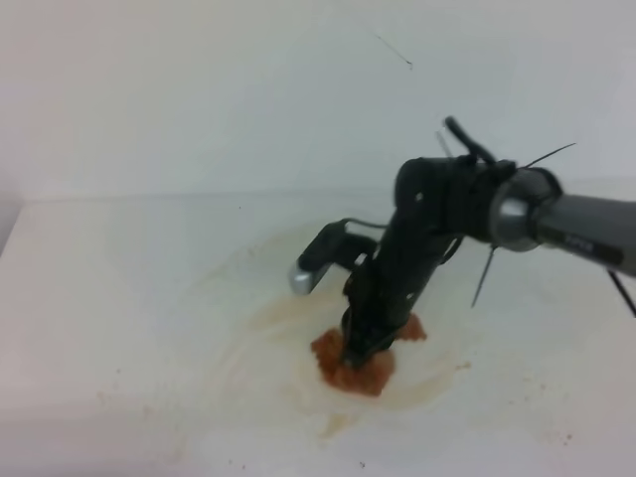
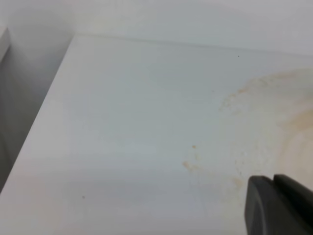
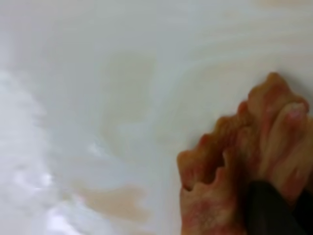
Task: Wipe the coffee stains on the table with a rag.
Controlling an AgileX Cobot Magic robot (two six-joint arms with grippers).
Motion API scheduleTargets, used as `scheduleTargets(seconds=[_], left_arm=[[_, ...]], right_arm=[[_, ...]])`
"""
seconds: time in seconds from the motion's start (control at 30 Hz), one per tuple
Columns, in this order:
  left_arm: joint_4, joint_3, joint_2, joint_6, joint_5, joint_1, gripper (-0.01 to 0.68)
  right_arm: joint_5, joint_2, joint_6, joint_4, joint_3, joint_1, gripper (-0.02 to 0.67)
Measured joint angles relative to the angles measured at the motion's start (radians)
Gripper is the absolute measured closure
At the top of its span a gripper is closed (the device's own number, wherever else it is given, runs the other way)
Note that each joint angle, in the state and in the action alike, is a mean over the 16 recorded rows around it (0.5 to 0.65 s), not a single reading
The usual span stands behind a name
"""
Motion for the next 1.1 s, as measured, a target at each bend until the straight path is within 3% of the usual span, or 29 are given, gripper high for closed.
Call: scheduleTargets(seconds=[0.3,0.5,0.8,1.1], left_arm=[[0.000,0.000,0.000,0.000,0.000,0.000,0.672],[0.000,0.000,0.000,0.000,0.000,0.000,0.672],[0.000,0.000,0.000,0.000,0.000,0.000,0.672],[0.000,0.000,0.000,0.000,0.000,0.000,0.672]], right_arm=[[0.097,-0.002,0.050,0.001,0.002,0.106,0.613],[0.102,-0.040,0.134,-0.033,0.028,0.101,0.613],[-0.062,-0.224,0.245,-0.071,0.237,-0.033,0.613],[-0.286,-0.477,0.217,-0.041,0.563,-0.271,0.613]])
